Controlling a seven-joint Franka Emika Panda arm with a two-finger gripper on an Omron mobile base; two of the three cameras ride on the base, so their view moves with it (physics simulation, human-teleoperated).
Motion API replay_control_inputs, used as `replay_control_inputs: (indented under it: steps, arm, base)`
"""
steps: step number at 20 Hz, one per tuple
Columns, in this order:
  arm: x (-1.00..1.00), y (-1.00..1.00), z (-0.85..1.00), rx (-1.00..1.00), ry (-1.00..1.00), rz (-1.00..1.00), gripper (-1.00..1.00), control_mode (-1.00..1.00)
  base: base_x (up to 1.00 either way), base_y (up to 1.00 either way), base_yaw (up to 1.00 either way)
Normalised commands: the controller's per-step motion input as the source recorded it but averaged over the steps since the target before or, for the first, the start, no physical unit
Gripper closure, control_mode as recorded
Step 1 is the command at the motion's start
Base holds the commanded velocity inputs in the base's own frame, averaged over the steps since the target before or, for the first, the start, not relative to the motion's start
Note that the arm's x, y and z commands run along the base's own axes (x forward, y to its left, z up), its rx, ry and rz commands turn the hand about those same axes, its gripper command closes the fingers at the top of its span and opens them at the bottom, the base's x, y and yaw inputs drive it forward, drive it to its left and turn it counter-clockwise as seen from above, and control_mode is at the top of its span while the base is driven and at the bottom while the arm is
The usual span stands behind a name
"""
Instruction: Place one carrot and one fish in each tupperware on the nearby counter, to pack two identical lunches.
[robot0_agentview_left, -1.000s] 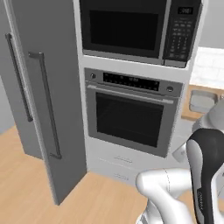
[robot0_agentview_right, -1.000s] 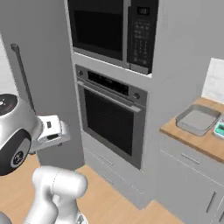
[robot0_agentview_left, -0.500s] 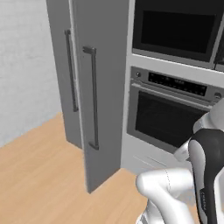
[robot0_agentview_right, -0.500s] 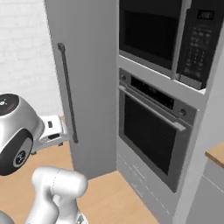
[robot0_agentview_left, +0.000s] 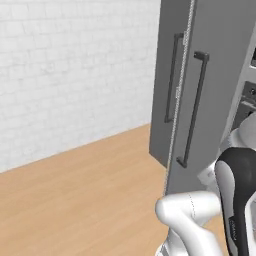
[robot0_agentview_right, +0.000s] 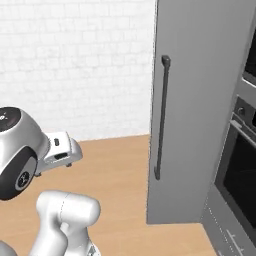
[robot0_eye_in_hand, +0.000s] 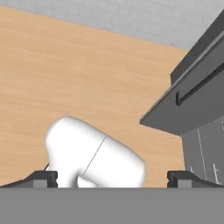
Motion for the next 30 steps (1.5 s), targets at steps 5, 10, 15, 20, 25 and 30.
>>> replay_control_inputs:
  steps: [5, 10, 15, 20, 25, 30]
  arm:
    - [0.00, 0.00, 0.00, 0.00, 0.00, 0.00, -1.00, 1.00]
    - [0.00, 0.00, 0.00, 0.00, 0.00, 0.00, -1.00, 1.00]
    - [0.00, 0.00, 0.00, 0.00, 0.00, 0.00, -1.00, 1.00]
    - [0.00, 0.00, 0.00, 0.00, 0.00, 0.00, -1.00, 1.00]
    - [0.00, 0.00, 0.00, 0.00, 0.00, 0.00, -1.00, 1.00]
    - [0.00, 0.00, 0.00, 0.00, 0.00, 0.00, -1.00, 1.00]
  base:
    - [0.52, 1.00, 0.45]
    - [1.00, 0.59, -0.10]
    - [0.52, 0.07, -0.28]
    - [0.11, 0.00, -0.28]
    - [0.23, 0.04, -0.28]
    - [0.79, 0.13, -0.43]
